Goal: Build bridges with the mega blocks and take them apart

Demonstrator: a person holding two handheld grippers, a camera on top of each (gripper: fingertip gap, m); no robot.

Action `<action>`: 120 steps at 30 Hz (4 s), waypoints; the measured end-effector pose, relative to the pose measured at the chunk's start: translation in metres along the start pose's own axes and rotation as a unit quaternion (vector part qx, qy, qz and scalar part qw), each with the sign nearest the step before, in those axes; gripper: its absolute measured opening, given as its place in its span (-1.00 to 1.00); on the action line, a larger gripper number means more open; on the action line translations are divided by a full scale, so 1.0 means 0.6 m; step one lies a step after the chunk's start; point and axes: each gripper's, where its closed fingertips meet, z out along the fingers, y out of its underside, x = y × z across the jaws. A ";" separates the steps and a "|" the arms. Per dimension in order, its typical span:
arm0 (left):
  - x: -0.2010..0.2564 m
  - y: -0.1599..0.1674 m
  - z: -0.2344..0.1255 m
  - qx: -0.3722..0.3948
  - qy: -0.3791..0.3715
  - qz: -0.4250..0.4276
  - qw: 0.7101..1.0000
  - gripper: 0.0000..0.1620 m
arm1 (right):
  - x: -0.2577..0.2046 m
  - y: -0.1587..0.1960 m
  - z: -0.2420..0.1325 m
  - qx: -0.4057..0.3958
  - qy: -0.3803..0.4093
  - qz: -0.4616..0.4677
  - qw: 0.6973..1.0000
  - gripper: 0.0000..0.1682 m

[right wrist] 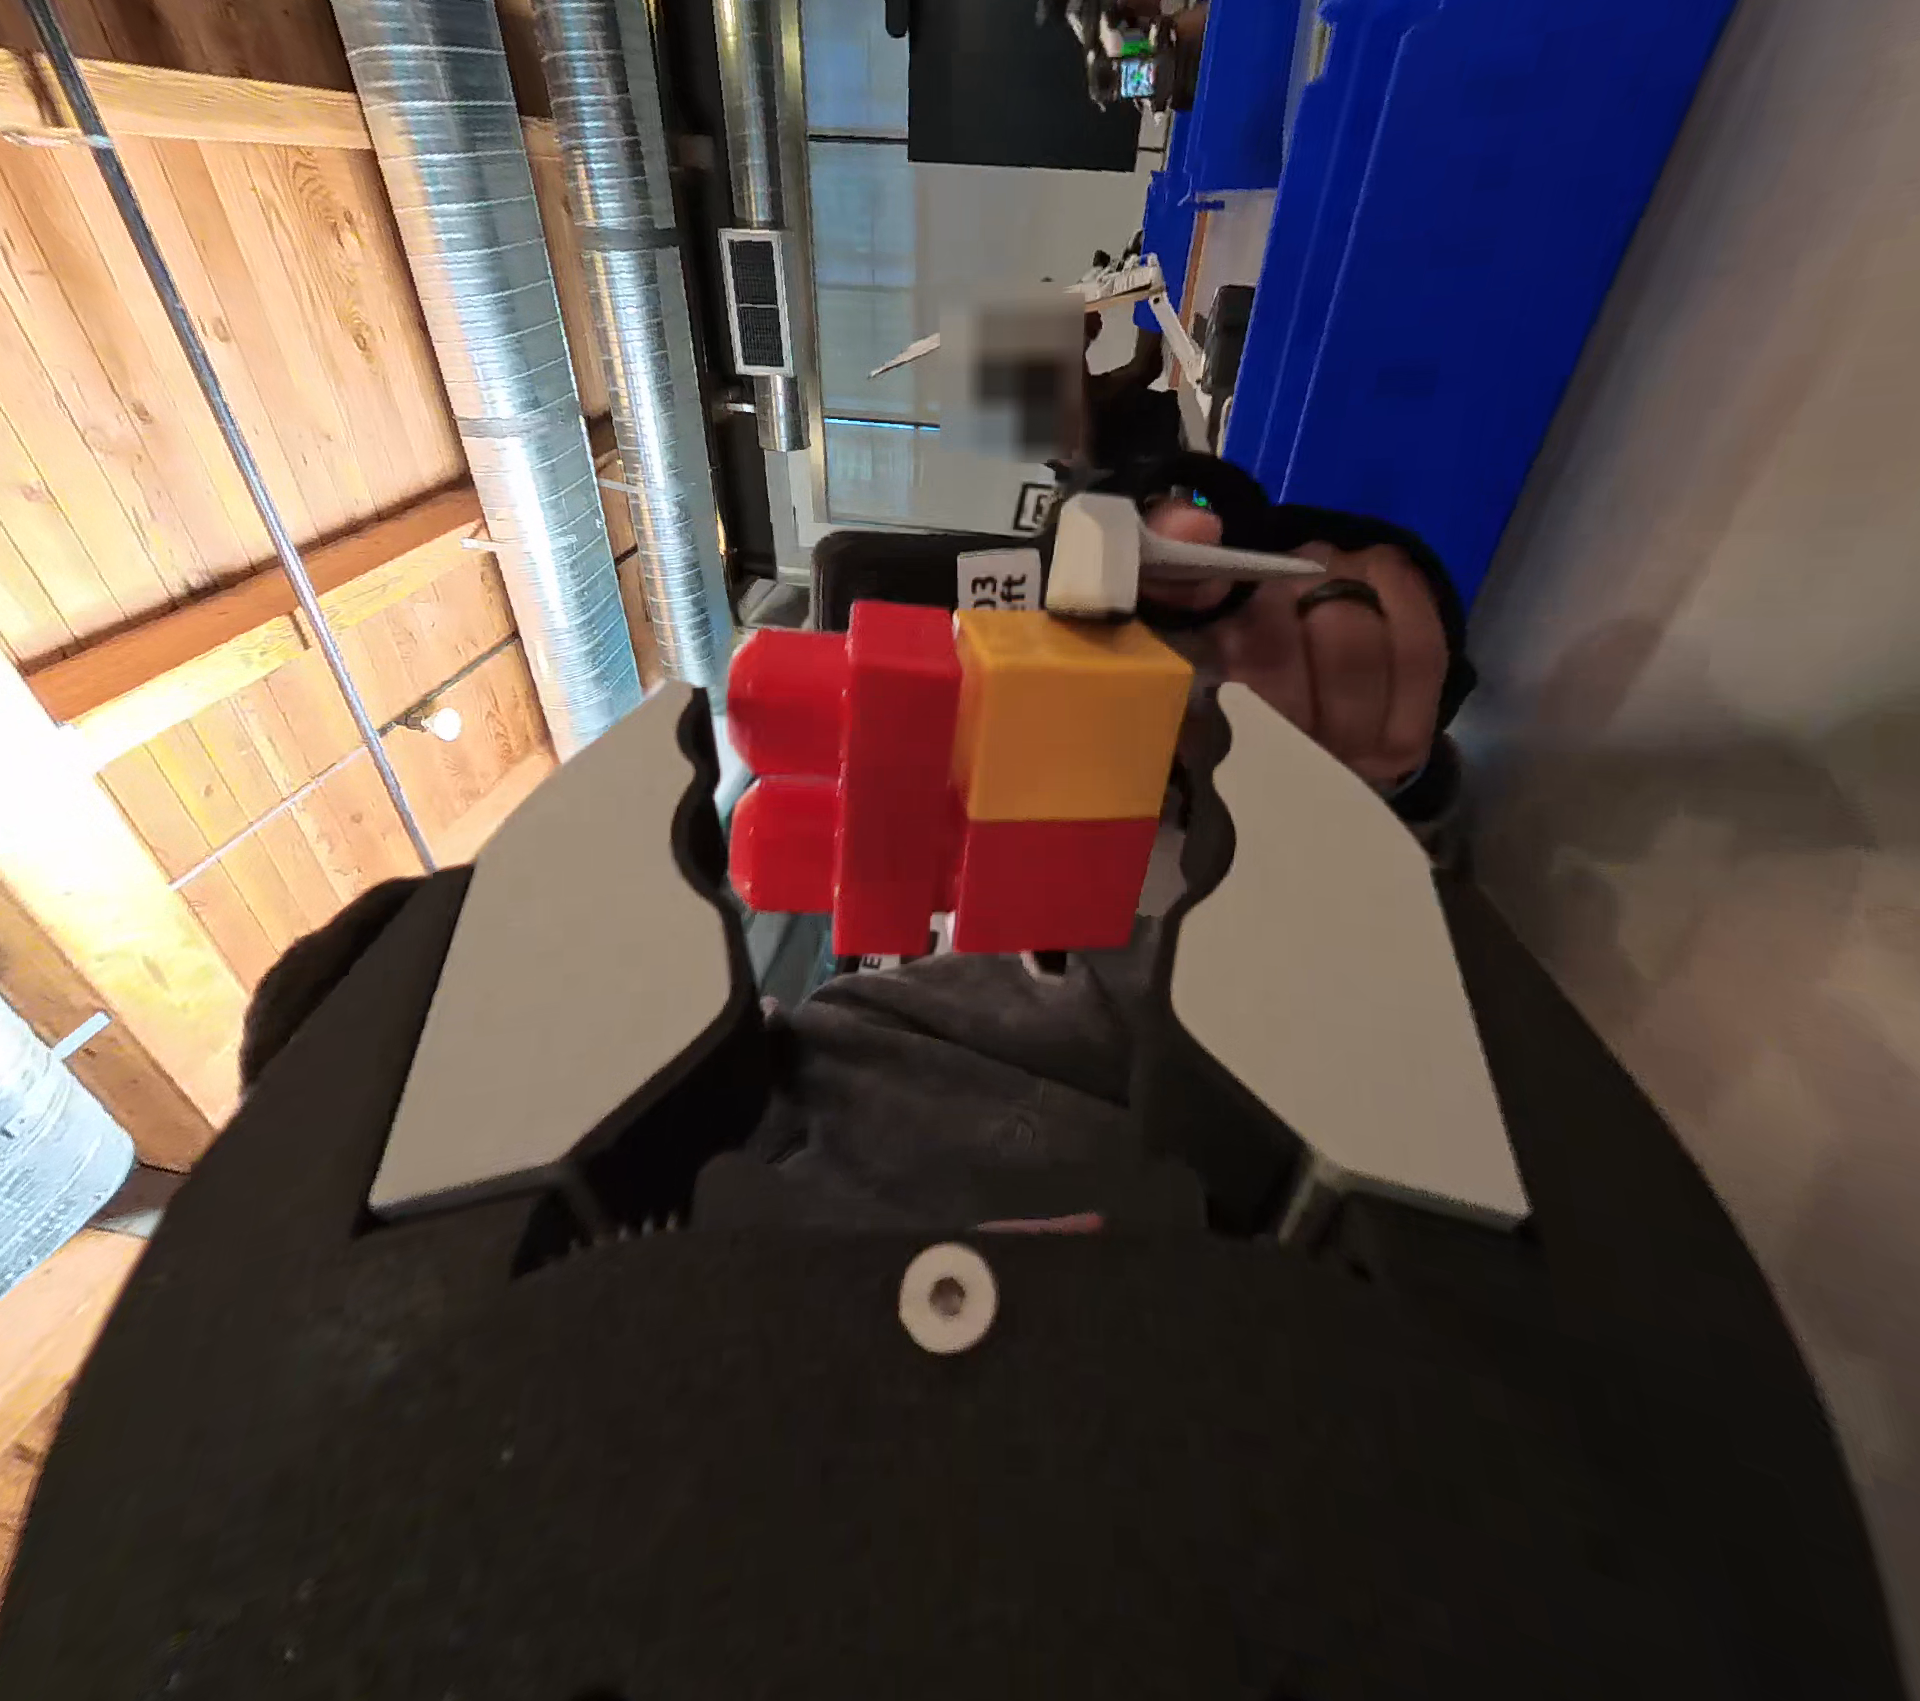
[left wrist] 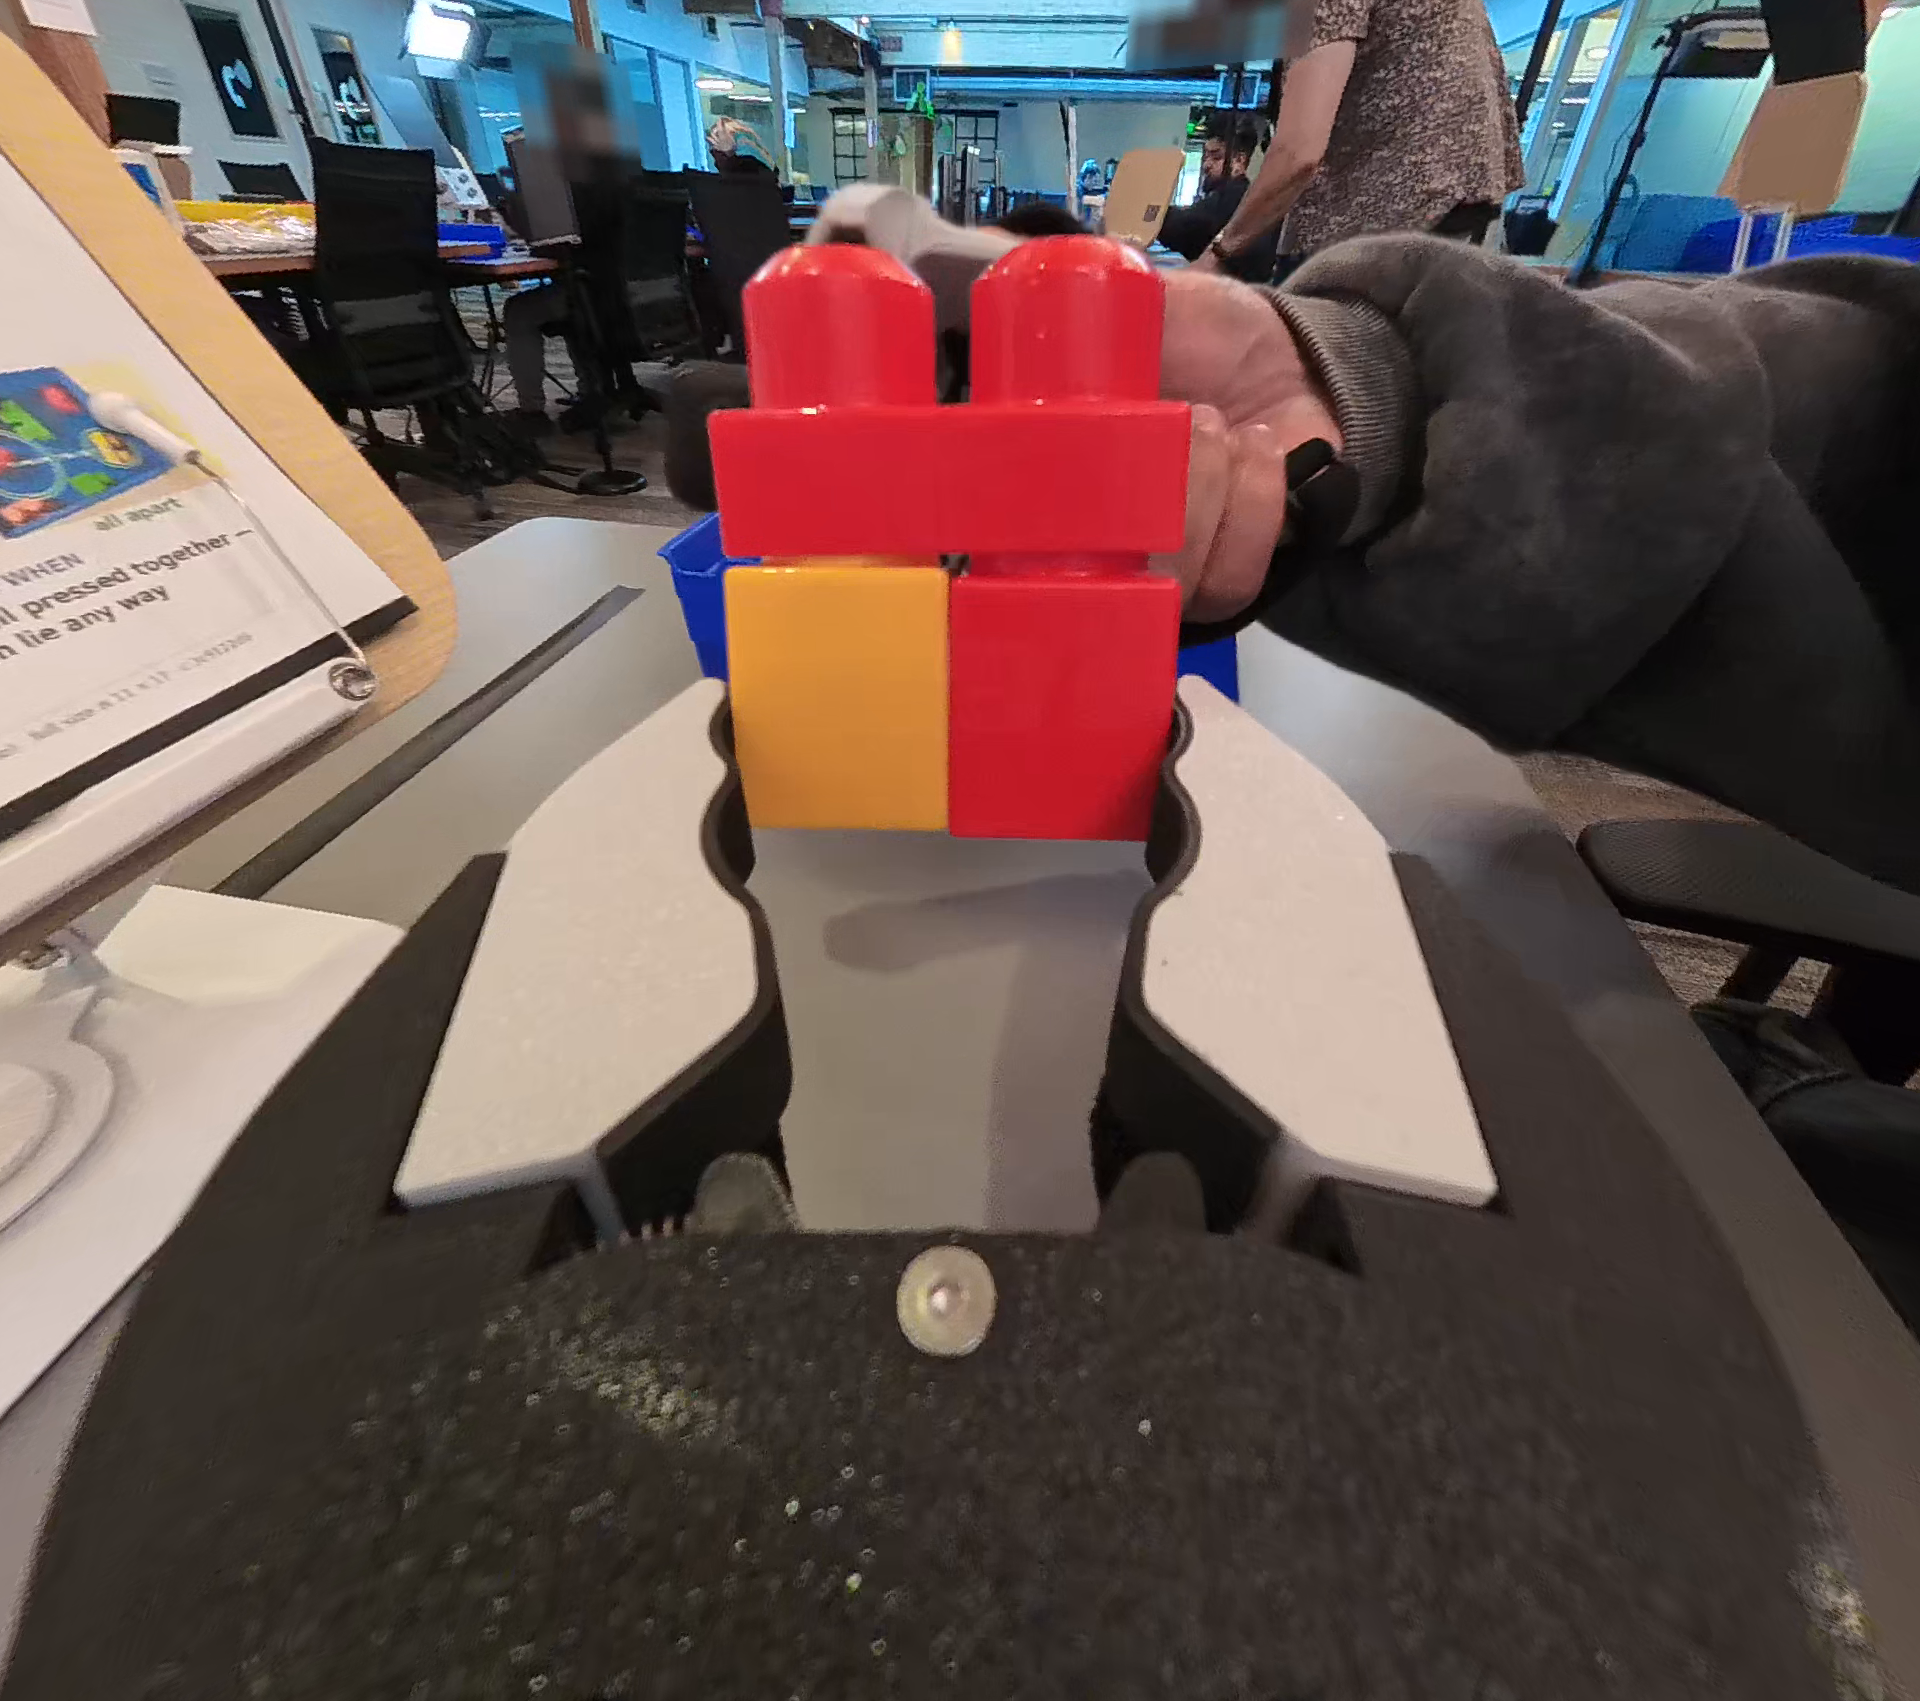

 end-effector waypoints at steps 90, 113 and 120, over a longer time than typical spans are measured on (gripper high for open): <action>-0.069 0.083 0.015 -0.133 -0.172 0.119 0.969 -0.08 | 0.082 -0.019 -0.051 0.021 0.329 -0.343 0.880 0.14; -0.072 0.169 -0.027 -0.167 -0.223 -0.043 0.959 -0.10 | -0.071 0.008 -0.319 0.252 0.559 -0.472 0.633 -0.53; -0.083 0.141 -0.075 -0.107 -0.259 -0.060 0.958 -0.20 | 0.038 -0.013 -0.482 0.252 0.669 -0.339 0.612 -0.52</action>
